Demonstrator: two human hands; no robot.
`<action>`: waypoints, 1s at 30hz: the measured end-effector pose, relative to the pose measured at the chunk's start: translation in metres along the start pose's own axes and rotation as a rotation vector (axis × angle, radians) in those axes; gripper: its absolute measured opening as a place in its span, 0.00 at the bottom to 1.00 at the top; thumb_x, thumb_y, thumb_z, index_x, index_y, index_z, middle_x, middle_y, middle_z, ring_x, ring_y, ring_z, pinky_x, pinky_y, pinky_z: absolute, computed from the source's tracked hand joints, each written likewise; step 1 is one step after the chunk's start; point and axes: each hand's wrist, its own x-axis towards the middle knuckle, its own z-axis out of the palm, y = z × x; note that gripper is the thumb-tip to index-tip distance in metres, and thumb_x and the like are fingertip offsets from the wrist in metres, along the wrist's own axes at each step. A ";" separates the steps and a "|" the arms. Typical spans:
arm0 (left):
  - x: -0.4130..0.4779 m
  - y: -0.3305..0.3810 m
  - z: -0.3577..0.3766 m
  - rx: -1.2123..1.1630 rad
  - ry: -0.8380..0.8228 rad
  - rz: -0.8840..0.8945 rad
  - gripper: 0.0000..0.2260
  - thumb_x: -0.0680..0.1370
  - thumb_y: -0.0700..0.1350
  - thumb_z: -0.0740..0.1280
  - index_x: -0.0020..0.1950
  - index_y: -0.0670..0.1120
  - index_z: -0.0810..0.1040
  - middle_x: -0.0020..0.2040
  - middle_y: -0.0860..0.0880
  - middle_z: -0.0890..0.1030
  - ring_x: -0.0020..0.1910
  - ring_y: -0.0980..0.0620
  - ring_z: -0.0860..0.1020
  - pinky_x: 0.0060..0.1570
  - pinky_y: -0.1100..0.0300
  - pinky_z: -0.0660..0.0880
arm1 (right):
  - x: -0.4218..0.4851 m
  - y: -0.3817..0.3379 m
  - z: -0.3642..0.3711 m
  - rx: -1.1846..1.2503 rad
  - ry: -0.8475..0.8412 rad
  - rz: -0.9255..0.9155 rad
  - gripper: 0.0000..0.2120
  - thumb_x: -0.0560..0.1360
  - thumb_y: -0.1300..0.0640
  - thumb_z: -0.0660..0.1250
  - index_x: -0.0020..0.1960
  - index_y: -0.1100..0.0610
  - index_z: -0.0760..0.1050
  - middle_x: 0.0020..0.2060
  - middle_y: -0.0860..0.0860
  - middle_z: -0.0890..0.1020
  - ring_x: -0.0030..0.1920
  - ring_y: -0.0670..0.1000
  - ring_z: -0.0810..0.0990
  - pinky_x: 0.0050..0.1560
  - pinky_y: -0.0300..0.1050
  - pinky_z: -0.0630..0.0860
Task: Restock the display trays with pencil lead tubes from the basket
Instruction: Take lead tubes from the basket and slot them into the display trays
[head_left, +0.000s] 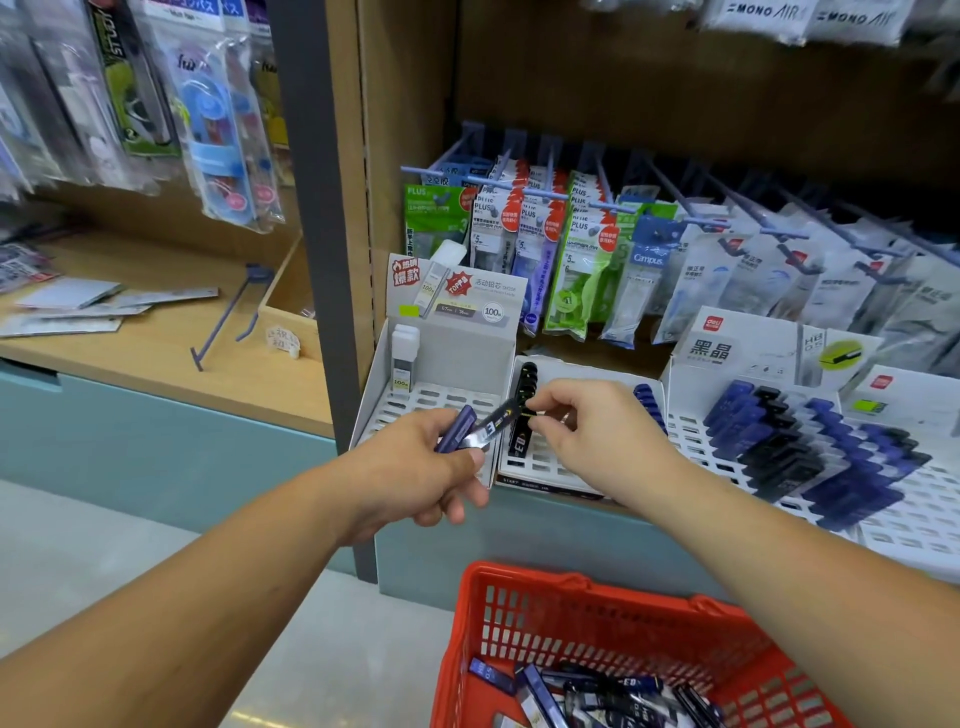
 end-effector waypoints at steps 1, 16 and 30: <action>0.000 0.001 0.001 0.007 0.000 0.001 0.04 0.86 0.43 0.63 0.60 0.46 0.74 0.46 0.38 0.86 0.28 0.51 0.75 0.27 0.61 0.65 | 0.000 0.000 -0.001 -0.018 0.001 0.002 0.07 0.77 0.53 0.72 0.54 0.45 0.83 0.41 0.41 0.82 0.42 0.47 0.79 0.50 0.52 0.81; 0.004 0.013 0.007 -0.214 0.109 0.131 0.06 0.86 0.42 0.63 0.60 0.40 0.74 0.49 0.39 0.86 0.28 0.52 0.74 0.26 0.64 0.67 | -0.020 -0.014 -0.024 0.493 -0.177 0.255 0.04 0.77 0.61 0.73 0.44 0.60 0.81 0.35 0.57 0.83 0.31 0.49 0.81 0.31 0.43 0.78; 0.007 0.019 0.015 -0.004 0.195 0.136 0.07 0.83 0.52 0.68 0.59 0.53 0.76 0.35 0.47 0.83 0.24 0.55 0.67 0.24 0.63 0.66 | -0.016 -0.018 -0.015 0.523 -0.043 0.085 0.17 0.78 0.68 0.69 0.60 0.49 0.77 0.32 0.49 0.74 0.31 0.53 0.81 0.33 0.48 0.81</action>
